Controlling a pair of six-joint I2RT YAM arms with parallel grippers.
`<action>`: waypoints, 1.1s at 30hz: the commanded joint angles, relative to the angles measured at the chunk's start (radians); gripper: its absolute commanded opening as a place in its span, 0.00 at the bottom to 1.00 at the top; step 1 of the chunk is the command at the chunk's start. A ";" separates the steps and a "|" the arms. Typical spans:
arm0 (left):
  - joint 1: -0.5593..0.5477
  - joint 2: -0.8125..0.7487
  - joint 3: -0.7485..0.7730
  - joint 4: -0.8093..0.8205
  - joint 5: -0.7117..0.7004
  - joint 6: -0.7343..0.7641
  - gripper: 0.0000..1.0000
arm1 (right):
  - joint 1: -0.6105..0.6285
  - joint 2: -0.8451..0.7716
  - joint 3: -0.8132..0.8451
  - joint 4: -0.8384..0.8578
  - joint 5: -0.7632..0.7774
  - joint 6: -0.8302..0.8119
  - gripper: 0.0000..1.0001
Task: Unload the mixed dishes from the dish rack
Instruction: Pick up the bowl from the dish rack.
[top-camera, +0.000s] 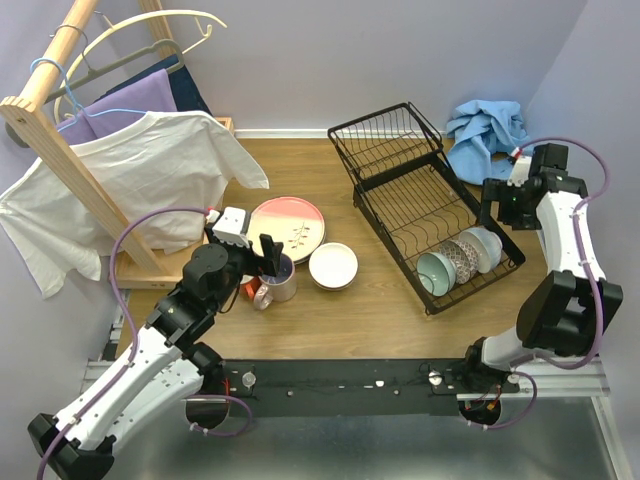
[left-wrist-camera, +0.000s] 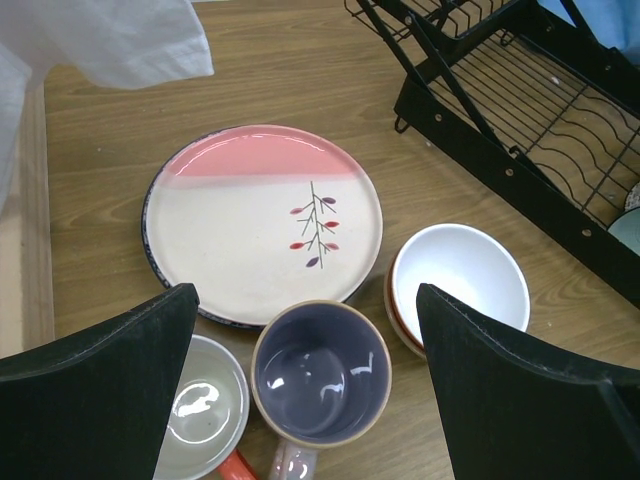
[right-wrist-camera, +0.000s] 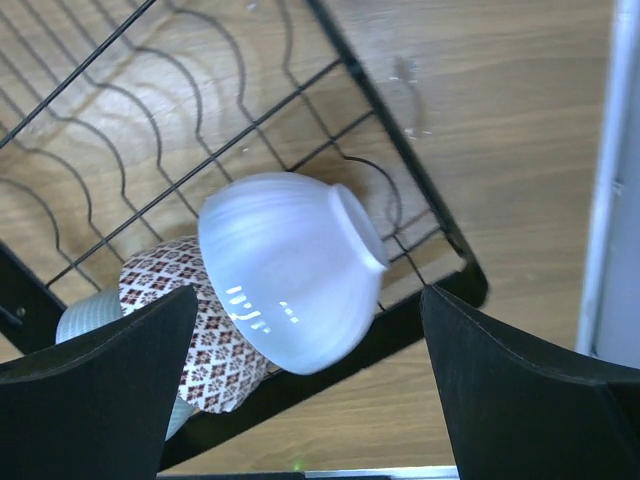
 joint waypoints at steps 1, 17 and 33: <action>-0.005 -0.026 -0.008 0.008 0.038 -0.006 0.99 | -0.009 0.076 0.048 -0.053 -0.178 -0.097 1.00; -0.019 -0.026 -0.011 0.014 0.057 0.002 0.99 | -0.079 0.172 -0.001 -0.006 -0.249 -0.100 1.00; -0.019 -0.014 -0.014 0.022 0.075 0.007 0.99 | -0.104 0.218 -0.077 0.039 -0.352 -0.097 0.99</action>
